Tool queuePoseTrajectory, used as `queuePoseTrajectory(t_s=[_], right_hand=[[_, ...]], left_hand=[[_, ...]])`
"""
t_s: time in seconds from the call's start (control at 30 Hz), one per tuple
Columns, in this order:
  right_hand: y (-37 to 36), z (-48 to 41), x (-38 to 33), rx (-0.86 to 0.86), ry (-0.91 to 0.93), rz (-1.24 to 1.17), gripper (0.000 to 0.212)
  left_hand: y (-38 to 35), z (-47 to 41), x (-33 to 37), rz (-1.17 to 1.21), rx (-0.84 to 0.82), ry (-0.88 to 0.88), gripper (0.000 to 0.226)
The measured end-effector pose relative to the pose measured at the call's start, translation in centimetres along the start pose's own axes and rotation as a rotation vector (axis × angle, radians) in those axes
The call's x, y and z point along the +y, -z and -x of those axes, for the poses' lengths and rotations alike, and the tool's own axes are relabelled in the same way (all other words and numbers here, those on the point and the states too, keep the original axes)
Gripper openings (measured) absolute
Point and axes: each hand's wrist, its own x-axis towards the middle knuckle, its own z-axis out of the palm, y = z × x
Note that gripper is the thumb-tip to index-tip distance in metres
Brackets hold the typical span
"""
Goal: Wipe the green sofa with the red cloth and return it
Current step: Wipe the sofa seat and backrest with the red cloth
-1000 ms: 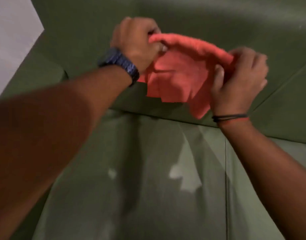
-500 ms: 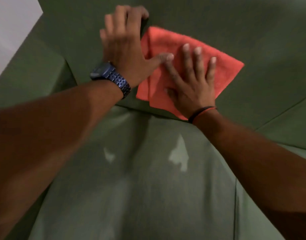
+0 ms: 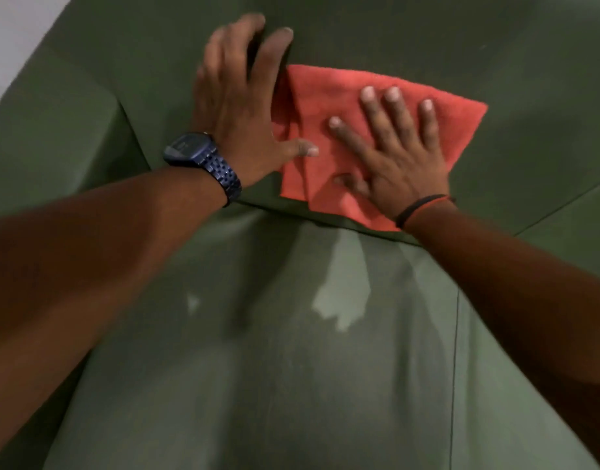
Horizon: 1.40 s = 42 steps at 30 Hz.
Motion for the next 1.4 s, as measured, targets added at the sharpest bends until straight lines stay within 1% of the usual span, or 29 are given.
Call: queuePoseTrajectory(t_s=[0.07, 0.17, 0.27, 0.33, 0.4, 0.47, 0.5, 0.53, 0.6, 0.63, 0.67, 0.73, 0.77, 0.8, 0.87, 0.93, 0.97, 1.03, 1.1, 1.17, 1.27, 1.33, 1.4], right_hand=[[-0.1, 1.1, 2.0, -0.006, -0.021, 0.03, 0.072], [0.3, 1.1, 1.3, -0.026, -0.078, -0.013, 0.072], [1.1, 0.5, 0.0, -0.069, -0.066, -0.056, 0.083], [1.5, 0.4, 0.4, -0.096, -0.028, -0.057, 0.09], [2.0, 0.5, 1.1, -0.123, -0.015, -0.07, 0.089], [2.7, 0.5, 1.2, -0.132, -0.009, -0.069, 0.073], [3.1, 0.6, 1.4, -0.141, 0.0, -0.069, 0.063], [3.4, 0.6, 1.6, -0.158, 0.013, -0.084, 0.058], [3.8, 0.7, 2.6, -0.194, 0.043, -0.132, 0.054], [4.1, 0.6, 3.0, -0.186, 0.025, -0.148, 0.052], [4.4, 0.6, 3.4, -0.167, -0.035, -0.161, 0.052], [5.0, 0.9, 4.2, -0.137, -0.239, -0.188, 0.058], [5.4, 1.1, 4.4, -0.132, -0.317, -0.188, 0.061], [5.6, 1.2, 4.4, -0.136, -0.351, -0.178, 0.059], [5.9, 1.3, 4.5, -0.133, -0.346, -0.194, 0.047], [6.2, 1.3, 5.0, -0.149, -0.38, -0.267, 0.048], [6.3, 1.8, 5.5, -0.147, -0.384, -0.287, 0.044], [6.3, 4.5, 7.5, -0.158, -0.351, -0.338, 0.023], [7.1, 8.9, 10.5, -0.24, -0.3, -0.497, 0.026], [8.6, 13.8, 13.7, -0.347, -0.253, -0.645, 0.026], [10.8, 22.9, 20.2, -0.467, -0.229, -0.667, 0.022], [12.3, 28.7, 24.0, -0.491, -0.27, -0.652, 0.022], [13.9, 34.3, 27.8, -0.463, -0.323, -0.61, 0.023]], left_hand=[[0.1, 0.1, -0.3, -0.131, 0.002, -0.05, 0.118], [-0.3, -0.5, -0.4, -0.218, -0.029, -0.107, 0.129], [-1.0, -0.5, 0.5, -0.239, -0.088, -0.086, 0.139], [-1.4, -0.1, 1.5, -0.238, -0.106, -0.062, 0.138], [-1.8, 0.5, 2.5, -0.215, -0.109, -0.103, 0.129], [-2.0, 0.4, 3.5, -0.126, -0.065, -0.168, 0.107], [-2.0, 0.1, 4.2, -0.073, -0.013, -0.156, 0.093], [-2.0, -0.4, 4.9, -0.034, 0.044, -0.111, 0.083], [-1.8, -1.6, 6.0, -0.001, 0.094, -0.035, 0.071], [-1.6, -2.2, 6.3, 0.002, 0.075, -0.027, 0.066], [-1.6, -2.5, 6.4, -0.009, 0.04, -0.045, 0.059], [-1.7, -2.8, 6.5, -0.075, -0.042, -0.108, 0.045], [-1.7, -2.8, 6.6, -0.115, -0.076, -0.118, 0.041], [-1.6, -2.8, 6.7, -0.14, -0.096, -0.113, 0.04], [-1.4, -2.0, 7.4, -0.139, -0.097, -0.109, 0.039], [-0.9, -0.8, 8.4, -0.107, -0.071, -0.129, 0.035], [-0.7, 0.0, 9.1, -0.091, -0.06, -0.139, 0.034], [-0.6, 1.8, 12.0, -0.064, -0.049, -0.146, 0.031], [-0.6, 3.9, 16.2, -0.038, -0.063, -0.161, 0.025], [-1.0, 6.1, 20.8, -0.009, -0.124, -0.206, 0.017], [-2.7, 8.9, 30.2, 0.074, -0.237, -0.308, 0.019], [-3.9, 9.9, 36.4, 0.108, -0.261, -0.349, 0.018], [-4.9, 10.8, 42.2, 0.15, -0.237, -0.378, 0.016]])
